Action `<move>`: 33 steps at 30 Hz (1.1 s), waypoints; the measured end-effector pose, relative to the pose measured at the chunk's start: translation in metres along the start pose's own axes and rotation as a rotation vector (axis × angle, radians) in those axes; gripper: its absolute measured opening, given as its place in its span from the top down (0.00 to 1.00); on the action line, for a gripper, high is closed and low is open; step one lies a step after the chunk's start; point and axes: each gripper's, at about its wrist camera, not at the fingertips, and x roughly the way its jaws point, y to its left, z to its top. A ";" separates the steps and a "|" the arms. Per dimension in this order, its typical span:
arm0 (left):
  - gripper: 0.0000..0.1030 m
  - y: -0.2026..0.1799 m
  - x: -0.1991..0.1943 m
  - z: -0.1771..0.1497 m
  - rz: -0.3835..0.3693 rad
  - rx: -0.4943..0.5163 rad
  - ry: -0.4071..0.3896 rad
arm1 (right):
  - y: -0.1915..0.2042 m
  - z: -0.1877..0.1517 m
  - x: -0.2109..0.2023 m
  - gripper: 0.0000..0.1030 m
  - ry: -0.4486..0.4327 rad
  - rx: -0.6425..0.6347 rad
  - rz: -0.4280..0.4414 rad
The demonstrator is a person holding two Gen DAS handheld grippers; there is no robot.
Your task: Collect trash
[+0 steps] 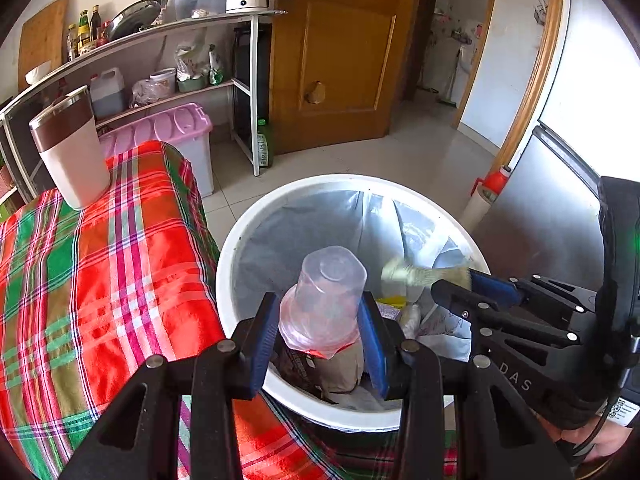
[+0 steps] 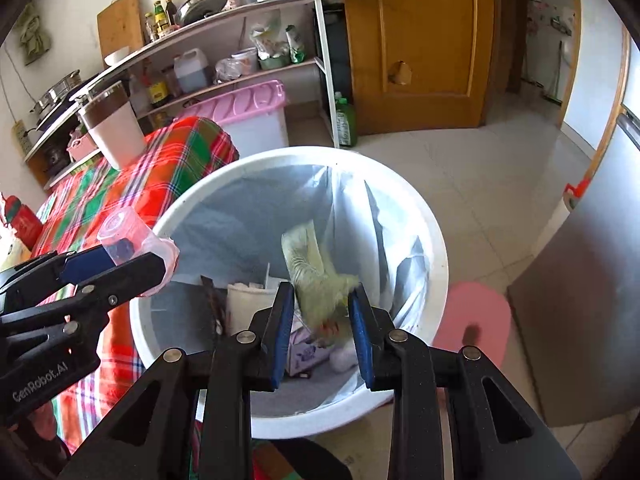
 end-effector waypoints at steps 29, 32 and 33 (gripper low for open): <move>0.33 0.002 -0.048 -0.028 0.117 -0.020 -0.113 | 0.013 -0.024 -0.045 0.54 -0.119 0.027 -0.007; 0.33 0.000 -0.056 -0.034 0.141 -0.016 -0.134 | 0.016 -0.031 -0.054 0.54 -0.149 0.029 -0.011; 0.33 -0.001 -0.059 -0.036 0.151 -0.014 -0.140 | 0.017 -0.033 -0.058 0.54 -0.162 0.029 -0.013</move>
